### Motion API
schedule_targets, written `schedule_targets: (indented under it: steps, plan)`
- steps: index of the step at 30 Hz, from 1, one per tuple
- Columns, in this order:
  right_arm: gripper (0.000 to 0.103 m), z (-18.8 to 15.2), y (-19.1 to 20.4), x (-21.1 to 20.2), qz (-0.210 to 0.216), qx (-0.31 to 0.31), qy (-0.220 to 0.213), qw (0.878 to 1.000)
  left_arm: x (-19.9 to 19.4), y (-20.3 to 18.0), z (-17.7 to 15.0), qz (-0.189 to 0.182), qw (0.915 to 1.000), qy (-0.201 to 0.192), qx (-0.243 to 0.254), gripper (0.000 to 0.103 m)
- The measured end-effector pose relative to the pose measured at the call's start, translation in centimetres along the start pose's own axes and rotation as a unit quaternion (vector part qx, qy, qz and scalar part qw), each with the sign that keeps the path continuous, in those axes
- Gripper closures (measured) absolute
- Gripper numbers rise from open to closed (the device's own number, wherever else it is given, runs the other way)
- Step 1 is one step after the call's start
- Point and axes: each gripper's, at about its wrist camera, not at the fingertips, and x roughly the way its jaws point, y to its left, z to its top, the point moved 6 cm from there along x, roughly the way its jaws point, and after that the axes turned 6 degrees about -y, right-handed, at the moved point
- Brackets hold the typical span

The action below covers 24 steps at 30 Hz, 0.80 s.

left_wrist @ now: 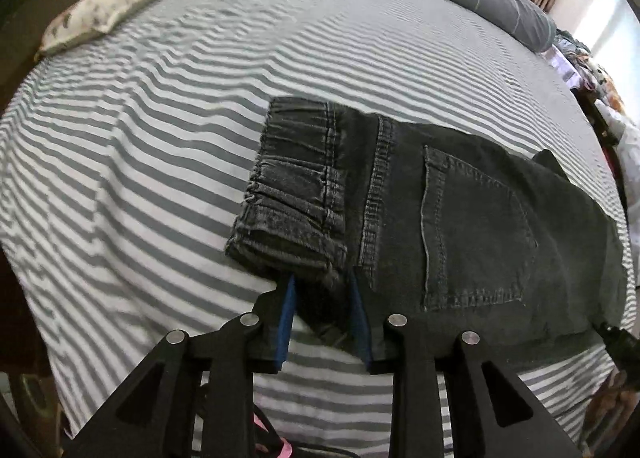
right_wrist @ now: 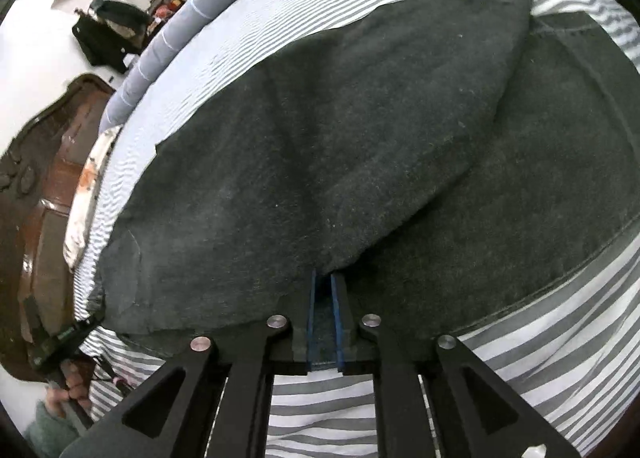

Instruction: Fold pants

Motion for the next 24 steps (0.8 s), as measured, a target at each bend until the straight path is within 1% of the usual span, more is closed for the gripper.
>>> schedule_targets:
  steps: [2, 5, 6, 7, 9, 12, 14, 16, 18, 20, 24]
  plan:
    - [0.091, 0.0, -0.3, -0.3, 0.011, 0.007, -0.002, 1.000, -1.7, -0.5, -0.6, 0.008, 0.9995, -0.025, 0.019, 0.073]
    - [0.090, 0.3, -1.1, -0.7, 0.012, 0.009, -0.007, 1.000, -4.2, -3.0, -1.3, 0.015, 0.9943, -0.076, 0.074, 0.067]
    - [0.090, 0.5, -1.2, -0.8, 0.017, 0.009, -0.007, 1.000, -5.0, -4.1, -1.7, 0.010, 0.9912, -0.092, 0.095, 0.064]
    - [0.090, 0.9, -1.4, -0.9, 0.016, 0.010, -0.010, 1.000, -5.6, -5.5, -2.0, 0.002, 0.9876, -0.104, 0.117, 0.058]
    - [0.090, 1.8, -1.8, -1.0, 0.022, 0.017, -0.015, 0.999, -6.1, -8.7, -3.0, -0.022, 0.9796, -0.118, 0.161, 0.051]
    - [0.090, 3.5, -2.3, -1.1, 0.032, 0.031, -0.014, 0.999, -5.5, -13.7, -3.7, -0.061, 0.9706, -0.109, 0.206, 0.051]
    - [0.090, 4.7, -2.6, -1.1, 0.036, 0.030, -0.013, 0.999, -4.9, -16.7, -4.9, -0.085, 0.9640, -0.100, 0.231, 0.051]
    - [0.090, 5.8, -2.7, -0.9, 0.039, 0.029, -0.006, 0.999, -4.1, -19.8, -5.7, -0.102, 0.9568, -0.097, 0.255, 0.051]
    - [0.090, 6.7, -2.8, -1.0, 0.041, 0.027, -0.005, 0.999, -3.5, -22.7, -6.8, -0.117, 0.9471, -0.095, 0.284, 0.051]
    - [0.091, 7.7, -3.0, -1.0, 0.043, 0.028, -0.003, 0.999, -2.9, -25.9, -7.9, -0.131, 0.9342, -0.095, 0.318, 0.051]
    - [0.091, 9.0, -2.8, -0.7, 0.044, 0.018, 0.001, 0.999, -2.4, -30.8, -9.8, -0.145, 0.9124, -0.101, 0.369, 0.051]
